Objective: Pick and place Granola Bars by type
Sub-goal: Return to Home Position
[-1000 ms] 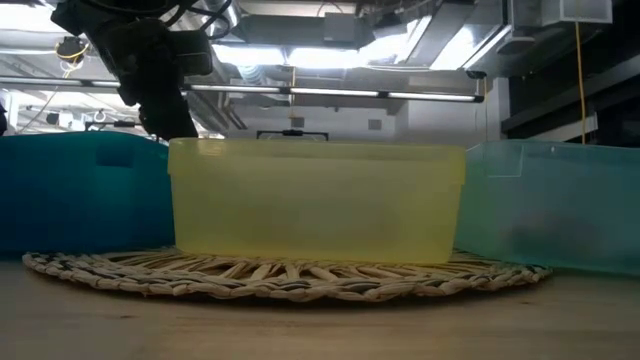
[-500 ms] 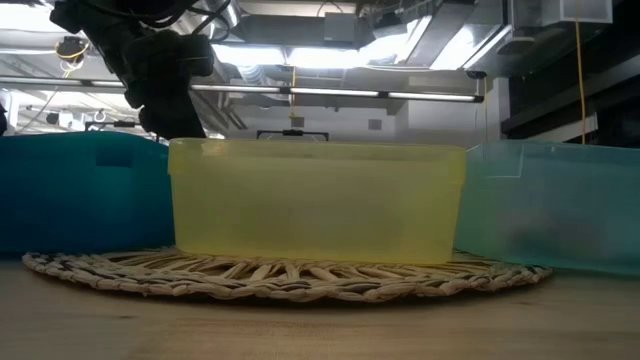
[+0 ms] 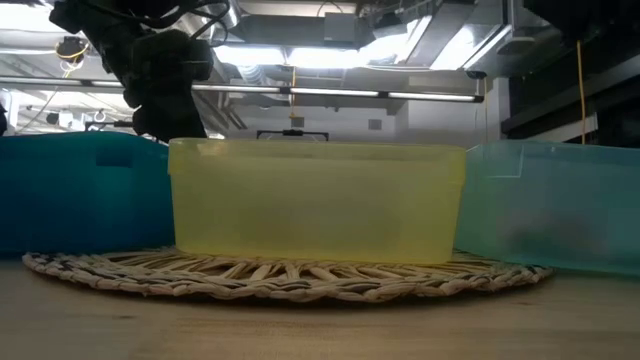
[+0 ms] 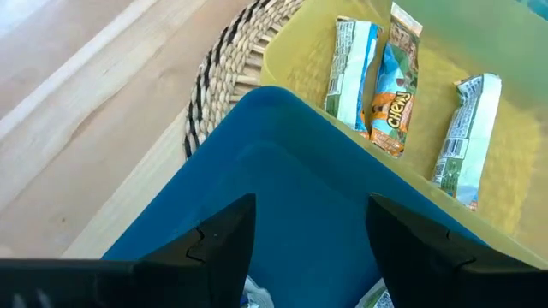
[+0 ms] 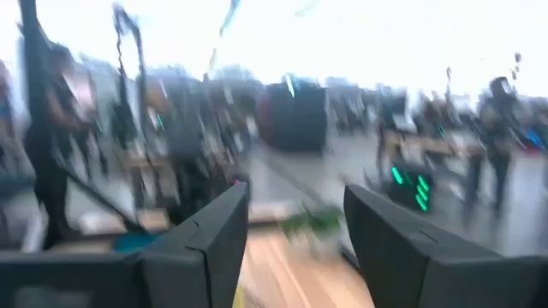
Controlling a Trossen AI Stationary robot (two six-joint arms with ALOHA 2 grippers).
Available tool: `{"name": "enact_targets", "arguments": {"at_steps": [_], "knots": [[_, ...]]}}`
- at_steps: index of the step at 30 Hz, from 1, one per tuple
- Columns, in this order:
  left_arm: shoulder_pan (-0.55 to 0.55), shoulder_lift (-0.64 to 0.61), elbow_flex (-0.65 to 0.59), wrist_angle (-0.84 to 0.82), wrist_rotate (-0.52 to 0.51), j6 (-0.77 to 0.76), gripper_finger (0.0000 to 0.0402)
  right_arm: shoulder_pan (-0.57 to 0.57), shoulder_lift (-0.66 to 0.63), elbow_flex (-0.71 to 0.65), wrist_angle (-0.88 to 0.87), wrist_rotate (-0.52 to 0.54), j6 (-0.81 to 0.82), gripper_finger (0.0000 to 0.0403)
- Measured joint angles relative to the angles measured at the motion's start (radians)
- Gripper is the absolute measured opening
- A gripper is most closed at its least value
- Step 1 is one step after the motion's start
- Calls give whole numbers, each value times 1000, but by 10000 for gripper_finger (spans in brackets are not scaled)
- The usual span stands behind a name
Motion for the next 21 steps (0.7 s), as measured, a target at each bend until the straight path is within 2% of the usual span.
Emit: {"name": "enact_targets", "arguments": {"at_steps": [2,4,6,9,15,21], "knots": [[0,0,0,-1,0,0,210,0,-4,-114,208,-33,11,196],[0,0,0,1,0,0,210,0,-3,-216,346,-41,33,196],[0,0,0,4,0,-1,210,0,-2,-306,431,-42,64,196],[0,0,0,5,0,-9,210,0,-3,-397,523,-106,143,196],[0,0,0,4,0,-18,210,0,-3,-483,515,-252,280,196],[0,0,-6,1,0,-18,210,0,-3,-483,332,-268,242,196]]}}
